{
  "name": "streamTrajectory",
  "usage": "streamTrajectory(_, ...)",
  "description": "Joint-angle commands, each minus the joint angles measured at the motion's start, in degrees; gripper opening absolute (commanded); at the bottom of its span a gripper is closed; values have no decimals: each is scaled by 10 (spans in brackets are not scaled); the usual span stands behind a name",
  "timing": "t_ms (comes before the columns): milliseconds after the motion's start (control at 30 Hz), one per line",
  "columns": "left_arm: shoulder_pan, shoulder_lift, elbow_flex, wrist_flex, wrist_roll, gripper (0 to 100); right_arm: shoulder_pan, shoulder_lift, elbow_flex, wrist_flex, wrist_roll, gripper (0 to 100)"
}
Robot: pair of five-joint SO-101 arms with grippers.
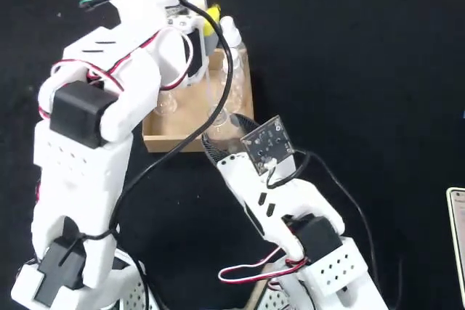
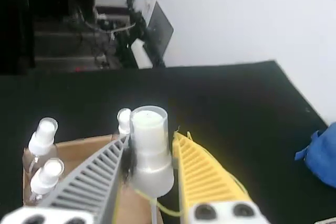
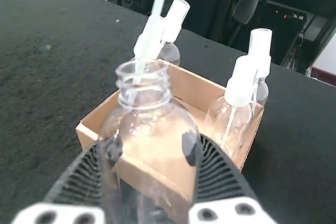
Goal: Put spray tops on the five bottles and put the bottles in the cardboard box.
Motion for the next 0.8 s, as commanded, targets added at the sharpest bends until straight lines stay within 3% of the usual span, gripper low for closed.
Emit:
streamTrajectory(0,5,-23,3,-13,-5,30,-5,-15,-7,-16,-4,10)
streamTrajectory(200,7,-24,25,16,-4,30,-5,-15,-7,-16,-4,10)
streamTrajectory(400,64,-24,31,90,-7,30,-5,-15,-3,-36,-4,10)
streamTrajectory(600,80,-24,32,98,-8,30,-5,-15,-3,-35,-6,10)
streamTrajectory(767,86,-24,32,118,-5,30,2,-15,-6,-35,-78,10)
